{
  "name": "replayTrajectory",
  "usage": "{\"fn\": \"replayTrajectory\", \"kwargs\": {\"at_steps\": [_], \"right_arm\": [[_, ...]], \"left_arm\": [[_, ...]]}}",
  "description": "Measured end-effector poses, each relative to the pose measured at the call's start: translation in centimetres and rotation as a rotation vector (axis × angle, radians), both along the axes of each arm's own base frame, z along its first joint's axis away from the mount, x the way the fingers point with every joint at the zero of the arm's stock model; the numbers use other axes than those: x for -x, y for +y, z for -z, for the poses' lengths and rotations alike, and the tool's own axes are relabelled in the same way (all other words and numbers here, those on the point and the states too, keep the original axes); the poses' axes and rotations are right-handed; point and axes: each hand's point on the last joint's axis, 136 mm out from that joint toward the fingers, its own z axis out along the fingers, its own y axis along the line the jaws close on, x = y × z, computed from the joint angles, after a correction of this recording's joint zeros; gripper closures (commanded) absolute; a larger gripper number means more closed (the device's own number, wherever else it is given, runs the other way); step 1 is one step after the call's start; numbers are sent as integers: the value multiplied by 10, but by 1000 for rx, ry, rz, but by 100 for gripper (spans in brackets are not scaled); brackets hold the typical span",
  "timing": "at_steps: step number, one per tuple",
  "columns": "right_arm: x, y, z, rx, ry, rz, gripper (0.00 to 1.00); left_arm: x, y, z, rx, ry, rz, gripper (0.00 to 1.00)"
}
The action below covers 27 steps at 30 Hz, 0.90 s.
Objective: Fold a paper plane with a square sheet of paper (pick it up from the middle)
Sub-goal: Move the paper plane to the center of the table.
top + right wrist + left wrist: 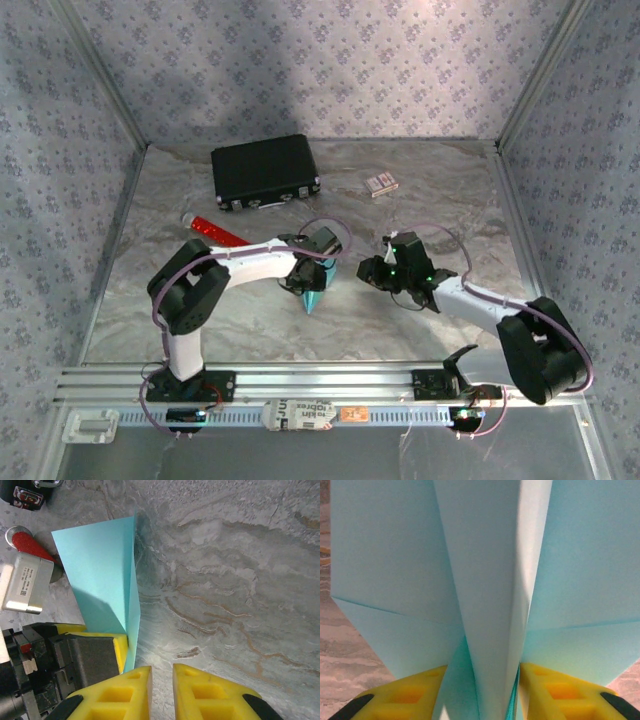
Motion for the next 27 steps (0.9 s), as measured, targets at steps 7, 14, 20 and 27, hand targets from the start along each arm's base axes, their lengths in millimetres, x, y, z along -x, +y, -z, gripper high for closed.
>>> {"fn": "replayTrajectory", "kwargs": {"at_steps": [7, 14, 20, 27], "right_arm": [[5, -11, 2, 0, 1, 22, 80], [7, -19, -4, -5, -10, 42, 80], [6, -24, -11, -11, -27, 55, 79], [8, -33, -12, 2, -22, 69, 79]], "left_arm": [[-1, -2, -1, -55, -19, -22, 59], [0, -3, -3, -81, -16, -38, 57], [1, -2, -5, -85, -12, -52, 54], [-1, -3, -25, -54, -40, -62, 50]]}}
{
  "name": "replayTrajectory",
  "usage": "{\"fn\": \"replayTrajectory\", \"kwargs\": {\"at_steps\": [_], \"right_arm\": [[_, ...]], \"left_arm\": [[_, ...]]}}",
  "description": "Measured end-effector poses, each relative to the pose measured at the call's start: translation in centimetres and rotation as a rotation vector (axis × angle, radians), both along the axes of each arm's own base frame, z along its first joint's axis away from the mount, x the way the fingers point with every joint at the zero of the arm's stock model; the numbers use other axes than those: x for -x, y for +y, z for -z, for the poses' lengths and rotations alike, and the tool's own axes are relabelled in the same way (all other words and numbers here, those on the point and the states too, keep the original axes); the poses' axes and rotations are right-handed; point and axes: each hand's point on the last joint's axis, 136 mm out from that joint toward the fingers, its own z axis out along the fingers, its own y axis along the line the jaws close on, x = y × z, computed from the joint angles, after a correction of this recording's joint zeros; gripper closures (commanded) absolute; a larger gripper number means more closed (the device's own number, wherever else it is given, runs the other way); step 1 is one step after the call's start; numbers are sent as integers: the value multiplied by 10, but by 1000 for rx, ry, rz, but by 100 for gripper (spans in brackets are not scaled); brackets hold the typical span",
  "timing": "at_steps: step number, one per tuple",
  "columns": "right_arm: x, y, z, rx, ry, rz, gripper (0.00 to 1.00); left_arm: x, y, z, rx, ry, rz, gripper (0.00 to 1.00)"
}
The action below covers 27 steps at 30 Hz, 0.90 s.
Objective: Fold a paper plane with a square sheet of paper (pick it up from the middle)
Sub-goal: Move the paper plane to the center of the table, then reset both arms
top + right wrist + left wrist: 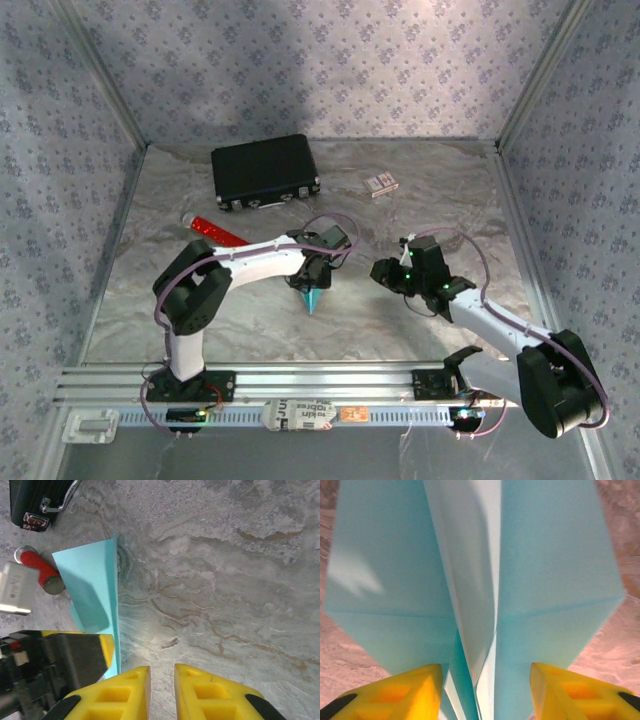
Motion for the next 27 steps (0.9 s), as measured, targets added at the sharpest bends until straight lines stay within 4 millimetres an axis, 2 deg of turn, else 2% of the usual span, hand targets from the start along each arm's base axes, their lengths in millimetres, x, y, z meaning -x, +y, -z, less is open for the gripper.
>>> {"fn": "replayTrajectory", "kwargs": {"at_steps": [6, 8, 10, 12, 15, 16, 18, 21, 24, 27], "right_arm": [[2, -10, 3, 30, 14, 13, 78], [1, -16, 2, 47, 15, 25, 75], [-3, -25, -3, 81, -1, 43, 59], [-9, -36, -13, 123, -33, 67, 38], [-24, -59, -34, 220, -113, 117, 12], [-31, -69, -43, 266, -144, 142, 9], [-46, -92, -59, 359, -200, 215, 7], [-67, -129, -71, 541, -274, 308, 5], [-83, -161, -58, 746, -305, 338, 4], [-91, -186, -22, 904, -262, 320, 4]], "left_arm": [[-3, -1, -20, 39, -36, -4, 49], [-4, -2, -30, 55, -60, -3, 47], [-8, -1, -47, 78, -103, 6, 40], [-13, 3, -68, 107, -175, 19, 30], [-21, 21, -100, 141, -299, 33, 4], [-26, 33, -110, 150, -344, 27, 0], [-39, 63, -121, 154, -416, -6, 0], [-64, 127, -124, 101, -522, -103, 0], [-78, 190, -112, -5, -587, -192, 0], [-83, 245, -96, -94, -605, -279, 0]]}}
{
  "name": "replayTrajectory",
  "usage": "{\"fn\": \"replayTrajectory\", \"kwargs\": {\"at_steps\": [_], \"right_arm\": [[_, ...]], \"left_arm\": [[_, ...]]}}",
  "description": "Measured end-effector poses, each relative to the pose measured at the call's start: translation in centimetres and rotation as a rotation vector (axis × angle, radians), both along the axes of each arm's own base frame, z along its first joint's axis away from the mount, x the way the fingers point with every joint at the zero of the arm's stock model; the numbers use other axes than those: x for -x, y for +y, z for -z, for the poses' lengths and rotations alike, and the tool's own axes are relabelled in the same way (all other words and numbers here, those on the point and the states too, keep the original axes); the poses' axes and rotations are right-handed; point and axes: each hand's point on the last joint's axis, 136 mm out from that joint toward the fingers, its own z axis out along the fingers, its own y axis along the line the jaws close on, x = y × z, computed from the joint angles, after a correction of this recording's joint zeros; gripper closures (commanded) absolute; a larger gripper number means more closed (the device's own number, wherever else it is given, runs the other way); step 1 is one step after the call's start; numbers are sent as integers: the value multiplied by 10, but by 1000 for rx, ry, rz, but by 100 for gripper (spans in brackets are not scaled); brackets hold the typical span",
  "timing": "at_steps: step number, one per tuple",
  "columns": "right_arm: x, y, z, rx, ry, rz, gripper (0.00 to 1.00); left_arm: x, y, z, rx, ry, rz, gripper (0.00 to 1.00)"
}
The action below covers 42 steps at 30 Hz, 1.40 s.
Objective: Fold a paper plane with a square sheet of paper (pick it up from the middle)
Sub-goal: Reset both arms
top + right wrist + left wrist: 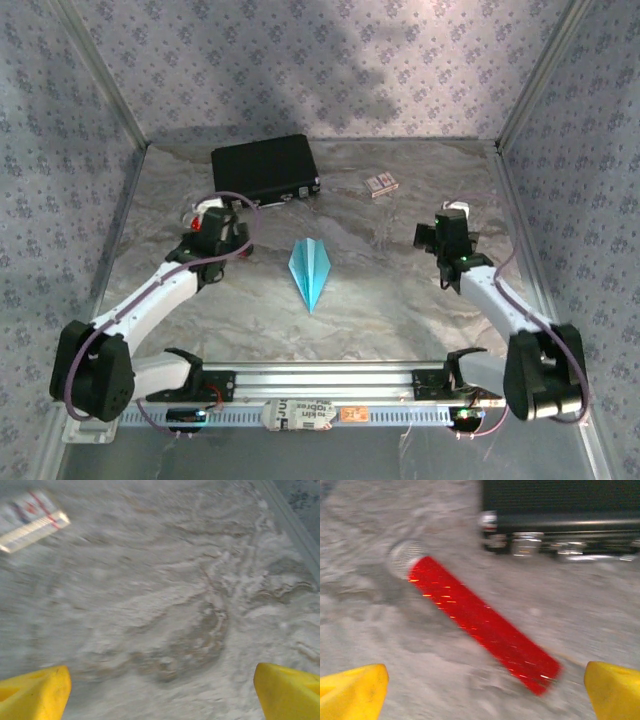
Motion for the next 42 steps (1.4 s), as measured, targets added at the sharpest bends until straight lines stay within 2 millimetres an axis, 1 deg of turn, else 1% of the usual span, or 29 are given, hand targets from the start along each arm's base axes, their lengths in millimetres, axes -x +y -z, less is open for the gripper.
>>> {"fn": "replayTrajectory", "kwargs": {"at_steps": [1, 4, 6, 7, 8, 11, 12, 14, 15, 16, 17, 20, 22, 24, 27, 28, 31, 35, 42], "right_arm": [[-2, -7, 12, 30, 19, 9, 5], [-2, -23, 47, 101, 76, 2, 6], [-5, -23, 54, 118, 61, -37, 6], [-8, -20, 54, 111, 42, -63, 8], [-13, -19, 52, 99, 23, -83, 8], [-31, -17, 35, 50, -106, -134, 7], [-33, -16, 32, 41, -147, -148, 7], [-32, -11, 38, 25, -192, -182, 7], [-27, -8, 48, 16, -174, -199, 7], [-24, -7, 55, 10, -155, -207, 6], [-24, -6, 58, 7, -147, -210, 1], [-28, -11, 53, -2, -172, -193, 1], [-31, -13, 48, 2, -191, -186, 1], [-33, -13, 45, 1, -204, -186, 1], [-34, -13, 44, 2, -209, -187, 1], [-34, -13, 44, 2, -211, -186, 1], [-34, -13, 43, 2, -212, -187, 1], [-34, -13, 43, 2, -212, -187, 1], [-34, -13, 43, 2, -213, -187, 1]], "left_arm": [[-2, 20, 4, -12, 1, -44, 0], [-9, 63, 10, -41, -14, -145, 0], [-13, 76, 13, -66, -36, -164, 0], [-15, 78, 18, -77, -42, -160, 0], [-17, 78, 23, -86, -41, -150, 0], [-23, 79, 42, -106, -29, -114, 0], [-25, 78, 49, -108, -26, -100, 0], [-27, 76, 60, -110, -19, -71, 0], [-29, 74, 64, -109, -22, -52, 0], [-32, 71, 65, -107, -30, -29, 0], [-35, 69, 64, -108, -42, -11, 0], [-47, 61, 56, -112, -98, 50, 0], [-56, 58, 50, -103, -169, 84, 0], [-55, 62, 57, -87, -195, 92, 0], [-45, 67, 76, -70, -186, 96, 1], [-44, 67, 77, -68, -188, 100, 0], [-48, 66, 73, -64, -210, 103, 0], [-51, 74, 62, -86, -255, 48, 0], [-51, 77, 59, -93, -269, 29, 0]]}}
